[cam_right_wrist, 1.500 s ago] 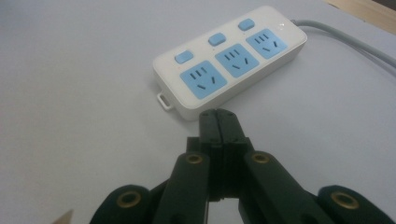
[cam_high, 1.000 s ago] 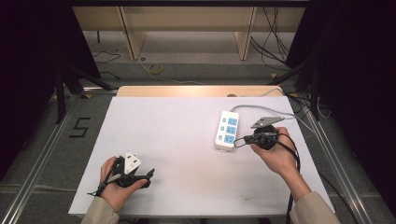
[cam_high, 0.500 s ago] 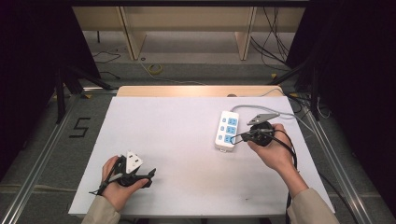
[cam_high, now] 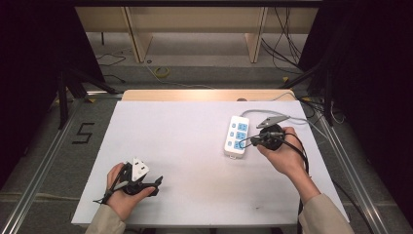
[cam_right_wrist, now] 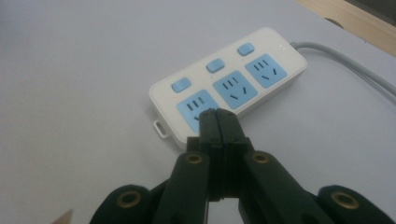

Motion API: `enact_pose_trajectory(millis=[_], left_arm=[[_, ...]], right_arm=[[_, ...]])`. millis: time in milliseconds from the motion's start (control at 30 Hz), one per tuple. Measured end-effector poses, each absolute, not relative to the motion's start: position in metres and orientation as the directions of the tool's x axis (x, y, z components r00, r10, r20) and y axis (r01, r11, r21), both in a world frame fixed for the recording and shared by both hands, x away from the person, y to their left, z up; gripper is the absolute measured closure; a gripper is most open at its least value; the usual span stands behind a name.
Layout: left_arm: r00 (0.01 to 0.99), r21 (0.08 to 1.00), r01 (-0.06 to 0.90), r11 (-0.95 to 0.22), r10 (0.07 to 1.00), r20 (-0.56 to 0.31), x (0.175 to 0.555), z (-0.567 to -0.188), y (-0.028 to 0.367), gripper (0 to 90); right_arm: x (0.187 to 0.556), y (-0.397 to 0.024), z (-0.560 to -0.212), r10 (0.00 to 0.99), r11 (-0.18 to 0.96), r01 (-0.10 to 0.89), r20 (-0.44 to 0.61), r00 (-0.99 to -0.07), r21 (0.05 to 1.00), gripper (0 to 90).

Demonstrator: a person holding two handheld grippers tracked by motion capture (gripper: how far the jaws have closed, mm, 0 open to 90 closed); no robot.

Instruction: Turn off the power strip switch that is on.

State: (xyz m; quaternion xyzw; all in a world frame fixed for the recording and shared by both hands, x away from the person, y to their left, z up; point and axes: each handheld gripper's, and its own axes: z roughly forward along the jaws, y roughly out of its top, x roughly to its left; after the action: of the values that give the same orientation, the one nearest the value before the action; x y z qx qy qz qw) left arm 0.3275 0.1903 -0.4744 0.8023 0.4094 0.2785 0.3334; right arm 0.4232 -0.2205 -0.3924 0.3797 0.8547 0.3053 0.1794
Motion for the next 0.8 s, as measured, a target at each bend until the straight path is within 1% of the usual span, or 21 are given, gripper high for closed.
enact_pose_trajectory(millis=[800], left_arm=[[0.509,0.765,0.469,-0.441,0.843,0.174,0.328,-0.474,0.190,15.6]], right_arm=[[0.436,-0.212,-0.395,0.758,0.542,0.548,-0.090,-0.646,0.637,90.0]])
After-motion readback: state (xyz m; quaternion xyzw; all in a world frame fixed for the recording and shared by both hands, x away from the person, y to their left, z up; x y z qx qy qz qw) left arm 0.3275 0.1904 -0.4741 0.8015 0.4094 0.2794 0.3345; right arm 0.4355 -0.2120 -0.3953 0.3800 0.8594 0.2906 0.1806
